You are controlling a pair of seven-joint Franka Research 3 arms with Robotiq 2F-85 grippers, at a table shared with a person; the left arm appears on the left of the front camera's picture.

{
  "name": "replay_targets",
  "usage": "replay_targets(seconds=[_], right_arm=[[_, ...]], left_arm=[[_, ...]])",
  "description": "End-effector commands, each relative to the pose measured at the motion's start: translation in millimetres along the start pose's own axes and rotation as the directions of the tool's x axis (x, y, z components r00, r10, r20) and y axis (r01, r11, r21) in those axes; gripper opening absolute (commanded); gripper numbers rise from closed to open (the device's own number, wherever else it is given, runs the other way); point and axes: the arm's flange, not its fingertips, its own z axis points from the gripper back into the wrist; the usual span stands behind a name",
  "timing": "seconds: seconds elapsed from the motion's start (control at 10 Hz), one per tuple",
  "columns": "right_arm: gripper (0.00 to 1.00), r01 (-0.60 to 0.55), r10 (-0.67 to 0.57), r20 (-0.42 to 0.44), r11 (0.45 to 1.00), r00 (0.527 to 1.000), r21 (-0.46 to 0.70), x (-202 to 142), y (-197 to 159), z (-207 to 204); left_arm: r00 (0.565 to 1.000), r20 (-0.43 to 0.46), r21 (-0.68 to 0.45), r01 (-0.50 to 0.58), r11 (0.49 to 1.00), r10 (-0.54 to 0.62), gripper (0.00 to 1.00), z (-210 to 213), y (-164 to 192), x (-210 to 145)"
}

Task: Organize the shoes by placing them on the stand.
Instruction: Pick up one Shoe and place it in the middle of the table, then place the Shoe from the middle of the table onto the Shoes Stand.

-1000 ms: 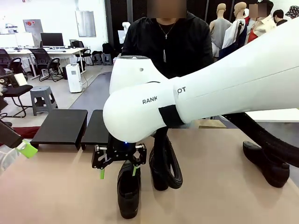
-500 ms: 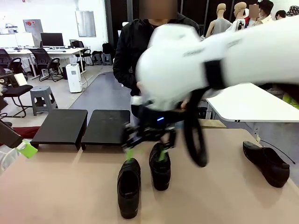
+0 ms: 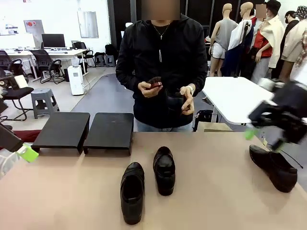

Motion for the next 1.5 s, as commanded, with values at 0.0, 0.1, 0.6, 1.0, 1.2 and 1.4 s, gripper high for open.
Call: replay_targets(seconds=[0.0,0.1,0.6,1.0,1.2,1.4], right_arm=[[1.00,0.053,-0.058,0.020,0.977,0.998,0.207,4.4,-74.2,5.6],[1.00,0.061,-0.089,0.090,0.959,0.992,0.277,-0.5,-105.8,7.2],[1.00,0.057,-0.081,0.097,0.973,0.992,0.223,-12.3,-124.3,15.2],[1.00,0.057,-0.081,0.097,0.973,0.992,0.223,-12.3,-124.3,15.2],[1.00,0.057,-0.081,0.097,0.973,0.992,0.223,-12.3,-124.3,15.2],[1.00,0.057,-0.081,0.097,0.973,0.992,0.223,-12.3,-124.3,15.2]], left_arm=[[1.000,0.015,-0.017,0.017,1.000,-0.017,1.00,-0.1,1.3,1.7],[1.000,0.015,-0.017,0.017,1.000,-0.017,1.00,-0.1,1.3,1.7],[1.000,0.015,-0.017,0.017,1.000,-0.017,1.00,-0.1,1.3,1.7],[1.000,0.015,-0.017,0.017,1.000,-0.017,1.00,-0.1,1.3,1.7],[1.000,0.015,-0.017,0.017,1.000,-0.017,1.00,-0.1,1.3,1.7],[1.000,0.015,-0.017,0.017,1.000,-0.017,1.00,-0.1,1.3,1.7]])
